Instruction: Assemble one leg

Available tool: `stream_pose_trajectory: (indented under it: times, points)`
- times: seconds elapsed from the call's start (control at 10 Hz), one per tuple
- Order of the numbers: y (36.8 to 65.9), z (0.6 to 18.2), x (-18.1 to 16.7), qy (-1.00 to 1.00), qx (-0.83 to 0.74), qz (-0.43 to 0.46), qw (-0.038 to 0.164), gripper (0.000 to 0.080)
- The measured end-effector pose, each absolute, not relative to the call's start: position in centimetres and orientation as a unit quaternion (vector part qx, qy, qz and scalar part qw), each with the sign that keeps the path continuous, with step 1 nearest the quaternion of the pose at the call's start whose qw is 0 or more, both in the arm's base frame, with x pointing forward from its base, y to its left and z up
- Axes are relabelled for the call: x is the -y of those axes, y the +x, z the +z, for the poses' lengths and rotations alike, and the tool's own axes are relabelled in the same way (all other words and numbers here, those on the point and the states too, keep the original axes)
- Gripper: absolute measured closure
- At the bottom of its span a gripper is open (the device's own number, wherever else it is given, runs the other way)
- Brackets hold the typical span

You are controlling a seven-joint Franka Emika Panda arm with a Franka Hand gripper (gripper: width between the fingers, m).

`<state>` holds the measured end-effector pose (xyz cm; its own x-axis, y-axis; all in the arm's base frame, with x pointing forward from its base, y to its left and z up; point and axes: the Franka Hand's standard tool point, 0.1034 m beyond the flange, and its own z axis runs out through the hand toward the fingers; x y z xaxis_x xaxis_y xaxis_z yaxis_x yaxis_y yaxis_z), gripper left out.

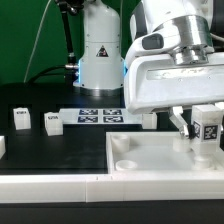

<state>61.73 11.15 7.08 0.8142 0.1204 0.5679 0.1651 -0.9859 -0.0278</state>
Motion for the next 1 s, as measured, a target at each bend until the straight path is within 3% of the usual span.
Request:
stream_pose_trajectory:
  times: [0.6, 1.0]
  points:
    - [61.0, 7.1, -11.5, -0.955, 0.072, -0.285, 0.039, 0.0511]
    - [60.4, 6.1, -11.3, -0.957, 0.071, -0.278, 0.038, 0.0511]
